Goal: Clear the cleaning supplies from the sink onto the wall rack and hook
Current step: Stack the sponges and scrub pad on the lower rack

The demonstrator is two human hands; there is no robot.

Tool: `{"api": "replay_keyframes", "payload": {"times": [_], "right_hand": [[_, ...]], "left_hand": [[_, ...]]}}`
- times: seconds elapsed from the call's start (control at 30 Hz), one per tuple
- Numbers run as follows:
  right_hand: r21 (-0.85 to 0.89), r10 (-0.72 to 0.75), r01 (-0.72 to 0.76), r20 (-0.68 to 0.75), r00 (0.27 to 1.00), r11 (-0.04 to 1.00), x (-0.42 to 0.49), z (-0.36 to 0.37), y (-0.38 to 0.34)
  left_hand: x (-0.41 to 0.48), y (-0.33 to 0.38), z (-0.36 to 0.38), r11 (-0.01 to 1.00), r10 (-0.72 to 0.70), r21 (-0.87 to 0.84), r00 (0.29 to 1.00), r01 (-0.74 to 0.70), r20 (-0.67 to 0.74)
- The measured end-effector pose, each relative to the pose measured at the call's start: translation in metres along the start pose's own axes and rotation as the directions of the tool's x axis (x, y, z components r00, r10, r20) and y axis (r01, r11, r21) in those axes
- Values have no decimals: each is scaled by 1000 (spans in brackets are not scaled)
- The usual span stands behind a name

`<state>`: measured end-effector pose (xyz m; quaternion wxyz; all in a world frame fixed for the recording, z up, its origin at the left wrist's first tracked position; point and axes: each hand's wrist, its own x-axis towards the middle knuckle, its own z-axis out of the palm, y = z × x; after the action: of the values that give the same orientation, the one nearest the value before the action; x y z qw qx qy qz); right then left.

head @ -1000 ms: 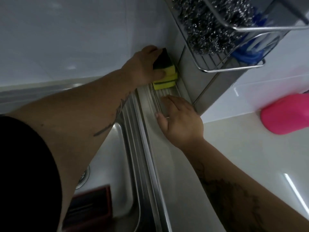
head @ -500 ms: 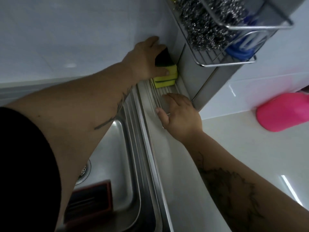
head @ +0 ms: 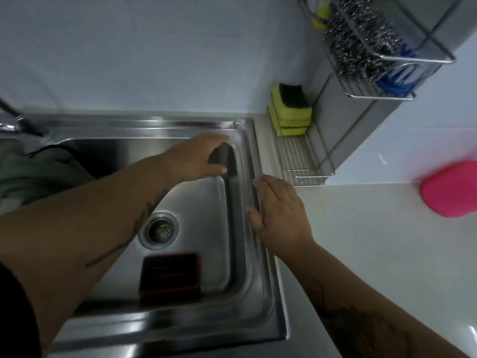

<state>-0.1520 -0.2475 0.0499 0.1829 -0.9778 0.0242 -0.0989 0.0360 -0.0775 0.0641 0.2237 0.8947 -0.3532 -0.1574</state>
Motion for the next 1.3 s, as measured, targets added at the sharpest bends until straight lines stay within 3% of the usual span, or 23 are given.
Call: {"api": "replay_keyframes", "payload": {"times": [0.17,0.4,0.73,0.87,0.93,1.0,1.1,1.17,1.3], "right_hand": [[-126,130,-100,258,957,987,-26,42,2],[-216,136,-85,231,963,973,-31,60,11],[-231,145,-99,194,970,968,-32,60,13],[-140,147,-121,188,971,983,-30,56,13],[-48,183,-177,156,971,983,-30,52,13],[19,238,-242,119,964,970,-31,45,17],[27,300,-304,86,950,952,-37,27,33],[-17,321,-320,77,944,947,-45,15,47],[-141,315,-298,120,941,944,-71,3,67]], "left_hand": [[-79,-55,53,977,-202,-19,949,213,243],[-144,-98,118,965,-253,189,825,180,505],[-147,-111,162,959,-279,108,803,263,526],[-130,-100,142,940,-308,36,798,340,518],[-118,-88,121,817,-373,-247,805,520,461],[-104,-67,93,558,-451,-557,788,615,419],[-78,-28,45,205,-491,-820,781,534,386],[-58,5,17,116,-441,-874,813,472,380],[-23,78,-17,68,-311,-909,874,412,373]]}}
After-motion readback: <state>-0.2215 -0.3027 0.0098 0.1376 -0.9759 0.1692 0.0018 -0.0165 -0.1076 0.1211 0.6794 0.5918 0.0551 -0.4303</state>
